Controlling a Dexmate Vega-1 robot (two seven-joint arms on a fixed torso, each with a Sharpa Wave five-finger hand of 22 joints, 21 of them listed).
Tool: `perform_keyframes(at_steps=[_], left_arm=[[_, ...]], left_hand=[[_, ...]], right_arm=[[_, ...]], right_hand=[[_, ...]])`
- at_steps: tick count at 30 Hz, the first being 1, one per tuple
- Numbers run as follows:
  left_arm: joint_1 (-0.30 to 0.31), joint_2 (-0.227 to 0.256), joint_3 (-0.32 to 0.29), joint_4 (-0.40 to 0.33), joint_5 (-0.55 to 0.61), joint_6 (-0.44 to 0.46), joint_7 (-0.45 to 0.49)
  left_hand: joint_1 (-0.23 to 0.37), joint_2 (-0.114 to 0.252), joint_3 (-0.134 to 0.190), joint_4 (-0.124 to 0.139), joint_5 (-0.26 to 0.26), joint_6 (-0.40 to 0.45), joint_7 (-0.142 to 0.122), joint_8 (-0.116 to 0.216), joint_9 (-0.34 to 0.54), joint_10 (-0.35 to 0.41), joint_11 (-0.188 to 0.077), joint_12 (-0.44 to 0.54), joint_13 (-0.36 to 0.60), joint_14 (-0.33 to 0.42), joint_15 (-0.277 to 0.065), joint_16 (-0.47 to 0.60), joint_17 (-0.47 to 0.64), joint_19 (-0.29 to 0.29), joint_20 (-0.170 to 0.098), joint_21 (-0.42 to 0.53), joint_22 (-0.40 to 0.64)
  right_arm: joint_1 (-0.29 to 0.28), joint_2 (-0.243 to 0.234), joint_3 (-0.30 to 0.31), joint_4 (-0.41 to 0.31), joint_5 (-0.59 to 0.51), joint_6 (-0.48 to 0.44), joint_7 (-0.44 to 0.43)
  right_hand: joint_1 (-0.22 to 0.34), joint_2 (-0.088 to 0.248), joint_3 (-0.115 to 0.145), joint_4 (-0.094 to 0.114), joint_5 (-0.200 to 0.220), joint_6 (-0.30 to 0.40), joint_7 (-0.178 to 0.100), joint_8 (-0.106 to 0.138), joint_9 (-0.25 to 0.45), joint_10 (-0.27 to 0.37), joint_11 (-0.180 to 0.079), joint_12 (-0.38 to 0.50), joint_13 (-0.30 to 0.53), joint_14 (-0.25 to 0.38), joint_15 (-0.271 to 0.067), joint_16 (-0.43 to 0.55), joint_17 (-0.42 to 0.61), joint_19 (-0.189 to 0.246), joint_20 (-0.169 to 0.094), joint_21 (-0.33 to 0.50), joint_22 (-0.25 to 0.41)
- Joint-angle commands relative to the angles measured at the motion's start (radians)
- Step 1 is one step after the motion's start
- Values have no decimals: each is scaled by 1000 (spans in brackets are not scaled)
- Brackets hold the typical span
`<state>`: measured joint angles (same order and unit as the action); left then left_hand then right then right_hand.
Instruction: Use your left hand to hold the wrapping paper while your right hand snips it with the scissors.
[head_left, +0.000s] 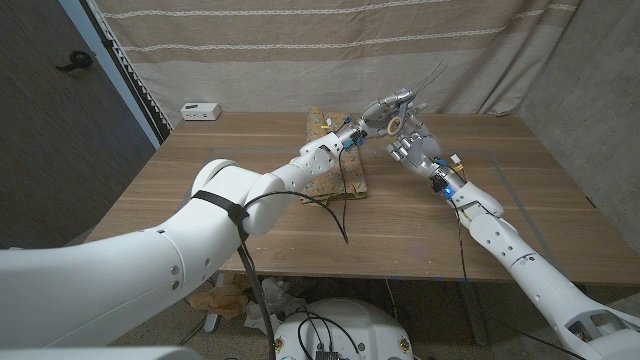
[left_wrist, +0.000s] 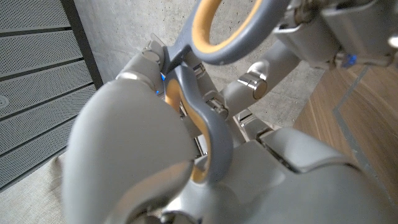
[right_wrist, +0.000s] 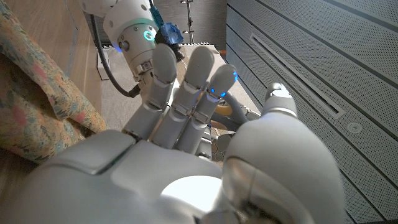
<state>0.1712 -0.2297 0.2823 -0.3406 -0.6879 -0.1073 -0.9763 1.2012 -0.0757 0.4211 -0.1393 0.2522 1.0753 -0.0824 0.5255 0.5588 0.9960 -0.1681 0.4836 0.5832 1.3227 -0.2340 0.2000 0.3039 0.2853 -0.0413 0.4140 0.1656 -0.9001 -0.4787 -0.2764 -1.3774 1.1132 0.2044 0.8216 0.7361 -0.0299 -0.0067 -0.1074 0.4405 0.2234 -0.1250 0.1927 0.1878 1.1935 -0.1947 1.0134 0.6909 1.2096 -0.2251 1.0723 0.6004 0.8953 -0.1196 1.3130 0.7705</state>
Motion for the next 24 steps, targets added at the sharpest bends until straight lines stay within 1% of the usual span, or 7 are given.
perform_keyframes(at_steps=[1,4,10,13,17,21,24], left_arm=[[-4,-4,-14,2,14,16,34],[-4,-4,-16,2,20,21,42],[-7,-6,-17,2,36,26,57],[-7,-6,-20,2,42,30,64],[-7,-7,-21,2,52,36,72],[-8,-7,-20,2,62,35,72],[-8,-7,-20,2,67,32,71]], left_hand=[[61,60,-5,2,9,-2,-5,7,4,26,-27,20,4,8,-6,4,2,1,-132,-6,2],[62,61,-6,3,10,1,3,9,4,24,-26,22,3,8,-6,4,1,3,-132,-11,2],[62,64,-7,4,11,3,5,9,4,20,-26,23,2,9,-5,4,1,6,-133,-17,3],[62,64,-7,4,11,1,3,9,4,19,-25,23,2,9,-5,4,1,7,-133,-18,3],[62,65,-8,5,11,-5,-1,7,4,17,-26,25,1,9,-5,4,1,9,-133,-23,3],[62,65,-9,5,12,-7,-4,6,4,18,-27,28,2,9,-5,4,1,11,-133,-27,3],[63,63,-10,4,12,-8,-8,6,4,18,-28,30,5,9,-5,4,1,12,-133,-29,3]], right_arm=[[17,4,-12,10,9,-25,31],[24,2,-16,12,16,-43,48],[41,5,-25,32,19,-57,84],[44,7,-24,38,29,-70,98],[49,13,-26,46,55,-106,124],[60,19,-29,66,72,-135,158],[61,22,-27,68,72,-140,166]], right_hand=[[31,5,-4,-10,15,26,-6,6,2,23,1,3,1,29,0,-7,-10,42,-91,48,50],[50,11,-4,-13,24,38,-1,5,2,38,-3,4,2,61,-1,-6,-20,66,-93,85,109],[71,26,2,-14,33,52,17,5,3,56,-5,3,-1,101,-2,-2,-34,103,-95,108,170],[75,28,2,-15,34,55,19,5,3,63,-5,9,7,109,-2,2,-33,110,-95,110,183],[83,32,4,-15,37,81,39,13,4,67,-4,16,20,115,-2,4,-36,120,-95,108,205],[89,36,4,-14,39,69,53,4,4,62,-4,9,16,119,-1,2,-45,131,-95,105,230],[92,36,4,-14,40,63,51,1,4,64,-4,6,13,122,-1,3,-49,138,-95,103,243]])
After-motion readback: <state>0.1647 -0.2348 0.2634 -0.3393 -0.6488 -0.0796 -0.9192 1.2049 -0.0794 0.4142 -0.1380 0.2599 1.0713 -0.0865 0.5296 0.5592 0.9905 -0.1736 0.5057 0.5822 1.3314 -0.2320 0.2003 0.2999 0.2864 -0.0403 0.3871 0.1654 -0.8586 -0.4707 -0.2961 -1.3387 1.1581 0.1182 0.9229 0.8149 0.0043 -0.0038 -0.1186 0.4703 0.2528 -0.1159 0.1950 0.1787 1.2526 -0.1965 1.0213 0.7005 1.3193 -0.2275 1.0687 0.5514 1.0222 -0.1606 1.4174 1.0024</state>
